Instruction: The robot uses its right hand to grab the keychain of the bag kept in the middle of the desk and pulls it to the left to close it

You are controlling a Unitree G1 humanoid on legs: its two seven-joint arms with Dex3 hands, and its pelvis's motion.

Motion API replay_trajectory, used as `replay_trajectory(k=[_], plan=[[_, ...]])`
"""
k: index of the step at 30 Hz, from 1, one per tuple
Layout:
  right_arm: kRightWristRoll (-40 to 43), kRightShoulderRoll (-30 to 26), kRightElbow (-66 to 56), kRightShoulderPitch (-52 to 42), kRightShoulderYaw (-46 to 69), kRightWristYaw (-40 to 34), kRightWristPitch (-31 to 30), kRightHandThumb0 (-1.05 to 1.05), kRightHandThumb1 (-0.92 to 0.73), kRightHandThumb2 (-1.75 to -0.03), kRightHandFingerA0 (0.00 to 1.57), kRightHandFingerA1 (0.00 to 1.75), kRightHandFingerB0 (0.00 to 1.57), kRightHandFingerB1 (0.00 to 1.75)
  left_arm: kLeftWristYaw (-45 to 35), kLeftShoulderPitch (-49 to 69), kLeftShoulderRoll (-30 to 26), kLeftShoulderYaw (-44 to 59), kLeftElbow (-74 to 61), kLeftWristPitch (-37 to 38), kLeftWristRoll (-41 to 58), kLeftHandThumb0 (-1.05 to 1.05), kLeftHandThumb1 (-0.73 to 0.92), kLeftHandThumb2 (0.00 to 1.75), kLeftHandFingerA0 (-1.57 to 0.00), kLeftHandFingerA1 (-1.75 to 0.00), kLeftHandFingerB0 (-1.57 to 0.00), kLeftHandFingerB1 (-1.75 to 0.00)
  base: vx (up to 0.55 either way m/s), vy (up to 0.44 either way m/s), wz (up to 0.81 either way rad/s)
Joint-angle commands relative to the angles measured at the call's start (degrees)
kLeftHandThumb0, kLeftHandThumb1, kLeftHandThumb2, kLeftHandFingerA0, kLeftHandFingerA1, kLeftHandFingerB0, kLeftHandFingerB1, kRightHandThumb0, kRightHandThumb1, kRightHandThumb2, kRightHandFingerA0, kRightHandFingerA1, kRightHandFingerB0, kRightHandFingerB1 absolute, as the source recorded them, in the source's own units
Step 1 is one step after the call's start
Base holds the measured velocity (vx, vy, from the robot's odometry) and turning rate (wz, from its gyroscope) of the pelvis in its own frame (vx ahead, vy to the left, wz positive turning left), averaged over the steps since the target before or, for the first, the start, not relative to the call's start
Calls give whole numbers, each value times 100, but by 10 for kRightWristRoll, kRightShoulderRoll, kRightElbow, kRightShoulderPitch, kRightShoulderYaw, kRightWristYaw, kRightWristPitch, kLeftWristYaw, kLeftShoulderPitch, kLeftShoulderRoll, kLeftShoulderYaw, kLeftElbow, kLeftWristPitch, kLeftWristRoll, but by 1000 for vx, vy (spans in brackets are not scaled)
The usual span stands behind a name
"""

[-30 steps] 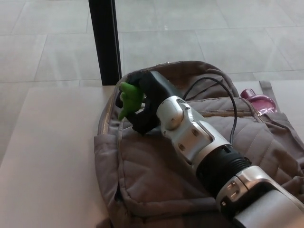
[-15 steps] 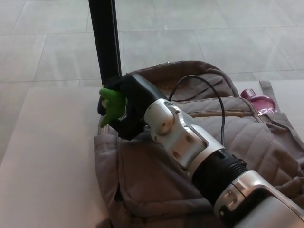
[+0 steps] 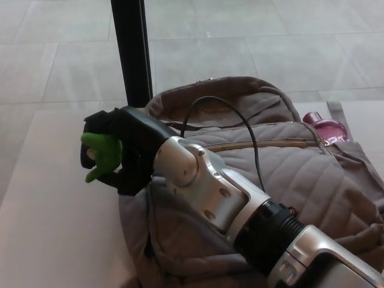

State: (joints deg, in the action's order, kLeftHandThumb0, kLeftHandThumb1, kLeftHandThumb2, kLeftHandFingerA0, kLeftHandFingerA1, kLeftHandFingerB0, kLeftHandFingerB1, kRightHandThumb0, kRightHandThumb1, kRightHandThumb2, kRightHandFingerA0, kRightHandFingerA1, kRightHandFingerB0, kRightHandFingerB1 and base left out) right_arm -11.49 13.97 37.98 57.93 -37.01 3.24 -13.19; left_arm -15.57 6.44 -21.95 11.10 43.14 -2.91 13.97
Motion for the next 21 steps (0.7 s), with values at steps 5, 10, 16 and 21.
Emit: replay_trajectory(k=[5, 10, 16, 21], plan=[[176, 304, -141, -66, -89, 112, 58, -25, -54, -105, 77, 175, 69, 165, 23, -9, -22, -35, 24, 25, -68, -32, 63, 58, -63, -57, -61, -52, 0, 0, 0], [178, 301, -145, -69, -95, 109, 56, -25, -54, -105, 77, 175, 69, 165, 23, -10, -22, -37, 28, 27, -67, -32, 63, 58, -63, -57, -61, -52, 0, 0, 0], [177, 297, -150, -64, -93, 110, 54, -25, -54, -105, 77, 175, 69, 165, 24, -20, -22, -38, 30, 26, -66, -32, 63, 58, -63, -57, -61, -52, 0, 0, 0], [178, 294, -150, -62, -92, 111, 55, -25, -54, -105, 77, 175, 69, 165, 24, -24, -22, -39, 33, 26, -66, -32, 63, 58, -63, -57, -61, -52, 0, 0, 0]])
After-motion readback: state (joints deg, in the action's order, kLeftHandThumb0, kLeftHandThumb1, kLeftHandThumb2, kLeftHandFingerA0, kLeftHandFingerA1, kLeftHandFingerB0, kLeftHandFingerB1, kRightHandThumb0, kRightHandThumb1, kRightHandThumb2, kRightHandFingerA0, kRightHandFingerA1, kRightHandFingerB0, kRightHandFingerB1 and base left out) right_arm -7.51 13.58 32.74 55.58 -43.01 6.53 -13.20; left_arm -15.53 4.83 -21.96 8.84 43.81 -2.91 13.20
